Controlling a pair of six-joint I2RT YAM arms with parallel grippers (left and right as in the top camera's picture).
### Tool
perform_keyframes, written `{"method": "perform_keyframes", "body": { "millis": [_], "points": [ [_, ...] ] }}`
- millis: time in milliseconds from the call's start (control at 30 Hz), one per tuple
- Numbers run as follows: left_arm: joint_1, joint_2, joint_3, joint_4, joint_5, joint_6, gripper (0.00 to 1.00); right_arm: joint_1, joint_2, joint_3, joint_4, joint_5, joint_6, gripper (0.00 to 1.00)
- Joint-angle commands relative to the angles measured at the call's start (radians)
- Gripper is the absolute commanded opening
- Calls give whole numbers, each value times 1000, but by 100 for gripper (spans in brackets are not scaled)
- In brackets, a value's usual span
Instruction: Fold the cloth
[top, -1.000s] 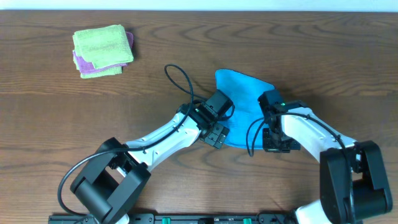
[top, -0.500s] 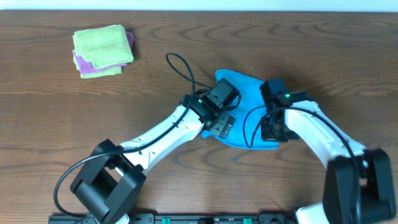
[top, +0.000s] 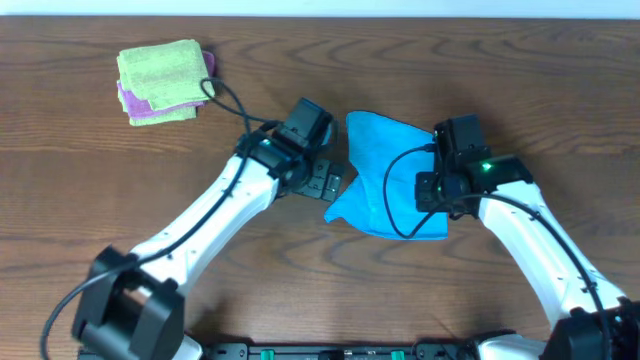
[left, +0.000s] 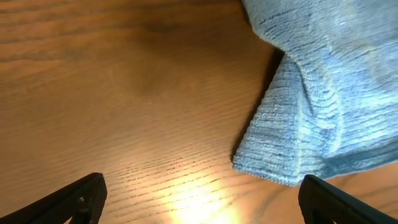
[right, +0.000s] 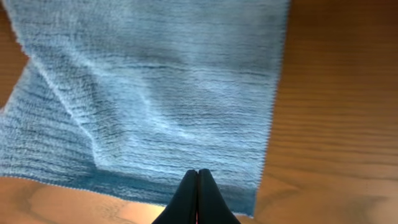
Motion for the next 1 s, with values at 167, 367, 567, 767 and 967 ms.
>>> {"method": "perform_keyframes", "body": {
  "millis": [167,367,567,767,967],
  "points": [
    [-2,-202,-185,48,29,-49,99,18,0,-114,84,-62,-17,2],
    [-2,-243,-235,48,52,-68,98,19,1,-198,158,-73,-16,2],
    [-2,-252,-242,48,67,-70,98,19,1,-266,204,-72,-8,2],
    [-2,-261,-242,47,67,-70,97,19,27,-297,227,-66,-8,2],
    [-2,-261,-242,40,67,-70,97,19,114,-305,234,-41,11,2]
  ]
}}
